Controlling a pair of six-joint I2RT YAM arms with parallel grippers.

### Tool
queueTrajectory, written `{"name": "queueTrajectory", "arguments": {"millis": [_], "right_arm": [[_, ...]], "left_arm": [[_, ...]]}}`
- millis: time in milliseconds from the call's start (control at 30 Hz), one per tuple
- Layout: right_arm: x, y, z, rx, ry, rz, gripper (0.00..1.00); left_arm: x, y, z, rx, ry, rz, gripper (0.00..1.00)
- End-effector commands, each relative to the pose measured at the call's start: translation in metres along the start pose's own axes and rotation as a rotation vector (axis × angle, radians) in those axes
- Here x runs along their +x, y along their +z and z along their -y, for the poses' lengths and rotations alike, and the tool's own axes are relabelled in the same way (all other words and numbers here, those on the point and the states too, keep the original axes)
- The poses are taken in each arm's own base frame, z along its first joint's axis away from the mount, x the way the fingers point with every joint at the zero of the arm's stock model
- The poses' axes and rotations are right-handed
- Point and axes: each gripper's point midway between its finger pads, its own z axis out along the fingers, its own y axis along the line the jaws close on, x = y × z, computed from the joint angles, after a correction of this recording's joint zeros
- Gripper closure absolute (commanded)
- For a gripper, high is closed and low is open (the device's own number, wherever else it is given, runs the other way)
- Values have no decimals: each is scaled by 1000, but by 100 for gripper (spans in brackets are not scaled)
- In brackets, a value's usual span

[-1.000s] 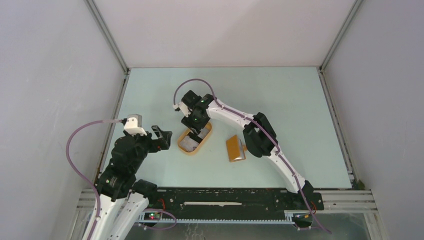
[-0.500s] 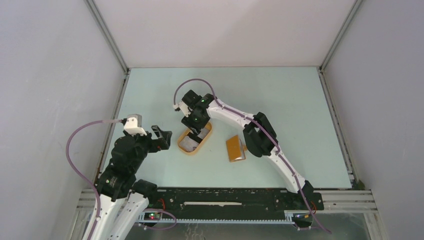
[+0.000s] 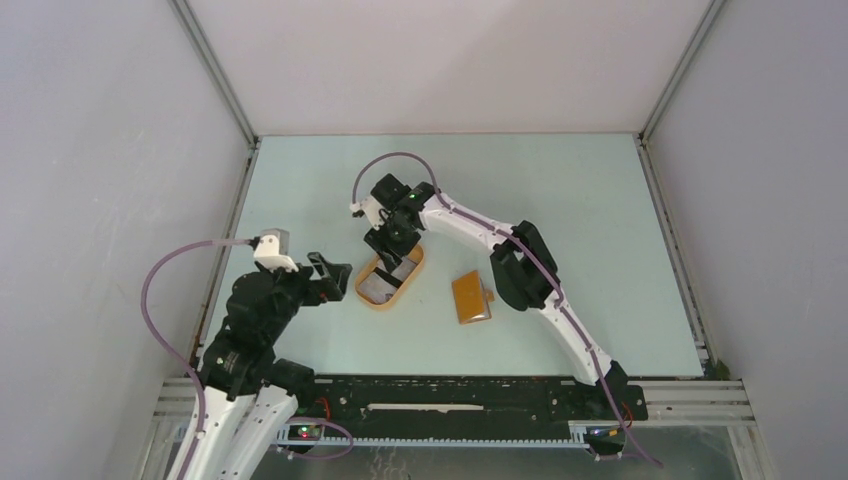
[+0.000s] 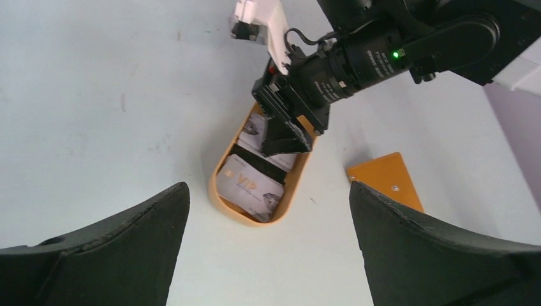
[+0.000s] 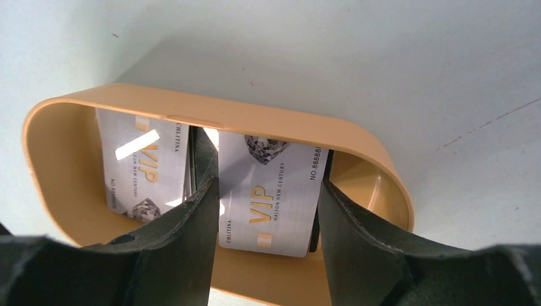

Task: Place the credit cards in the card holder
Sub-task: Pick up the credit card from the storage box.

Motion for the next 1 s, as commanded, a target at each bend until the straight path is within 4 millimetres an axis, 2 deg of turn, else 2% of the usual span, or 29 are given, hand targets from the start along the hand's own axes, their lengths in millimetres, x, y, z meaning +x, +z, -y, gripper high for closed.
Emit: {"name": "queueTrajectory", "arguments": {"millis": [0, 100, 200, 433, 567, 967], "right_arm": [[-24, -40, -18, -78, 11, 91, 62], [-25, -45, -20, -98, 19, 100, 62], [-26, -51, -20, -129, 37, 110, 62], [-23, -59, -26, -269, 77, 123, 61], [-23, -64, -28, -348, 108, 137, 61], [-21, -68, -31, -467, 161, 145, 60]], "left_arm": [[4, 8, 20, 109, -108, 13, 1], [16, 20, 26, 157, -225, 13, 1], [28, 32, 21, 144, -334, 25, 4], [37, 51, 15, 131, -450, 54, 14], [48, 66, 14, 132, -492, 30, 16], [49, 94, 13, 129, -607, 55, 13]]}}
